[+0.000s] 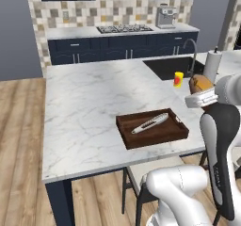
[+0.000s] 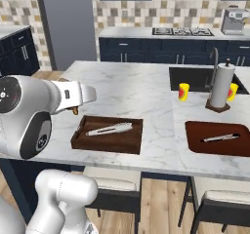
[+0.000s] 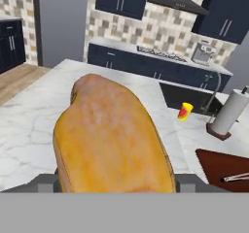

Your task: Gather the eggplant and lime from the fridge and place them on a tray on the dining counter. Then gather the chicken drumsticks from the fridge and place them on the other tray.

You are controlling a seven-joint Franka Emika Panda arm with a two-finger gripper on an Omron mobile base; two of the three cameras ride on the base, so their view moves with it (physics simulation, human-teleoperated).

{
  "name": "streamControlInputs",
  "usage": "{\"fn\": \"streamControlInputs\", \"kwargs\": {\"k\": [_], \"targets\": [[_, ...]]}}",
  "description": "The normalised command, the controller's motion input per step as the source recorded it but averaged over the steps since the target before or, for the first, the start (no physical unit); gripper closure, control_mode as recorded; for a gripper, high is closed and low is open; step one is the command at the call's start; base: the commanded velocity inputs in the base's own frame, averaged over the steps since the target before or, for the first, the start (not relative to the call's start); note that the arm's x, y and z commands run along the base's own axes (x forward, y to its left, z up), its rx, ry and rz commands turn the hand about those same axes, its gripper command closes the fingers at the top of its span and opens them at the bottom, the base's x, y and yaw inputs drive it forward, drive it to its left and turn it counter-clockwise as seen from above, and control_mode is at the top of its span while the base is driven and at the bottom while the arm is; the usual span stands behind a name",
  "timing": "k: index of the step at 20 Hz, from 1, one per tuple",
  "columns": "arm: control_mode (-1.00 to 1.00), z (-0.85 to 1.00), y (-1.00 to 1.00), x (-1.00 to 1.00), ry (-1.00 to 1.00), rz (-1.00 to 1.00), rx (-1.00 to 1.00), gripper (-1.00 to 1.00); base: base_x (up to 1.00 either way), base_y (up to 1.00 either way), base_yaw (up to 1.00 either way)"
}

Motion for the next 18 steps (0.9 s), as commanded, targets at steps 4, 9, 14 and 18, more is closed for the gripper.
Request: {"fn": "streamControlInputs", "kwargs": {"k": [4,9,14,18], "targets": [[1.00,0.00,0.00,0.00,0.00,0.00,0.00,1.00,0.14,0.00,-0.02],[-1.00,-0.39,0.01,0.68,0.47,-0.06,-0.02,1.00,0.00,0.00,0.00],[-1.00,-0.47,0.00,0.36,0.32,0.00,-0.06,1.00,0.00,0.00,0.00],[-1.00,-0.66,0.00,0.93,0.27,0.11,0.00,1.00,0.00,0.00,0.00]]}}
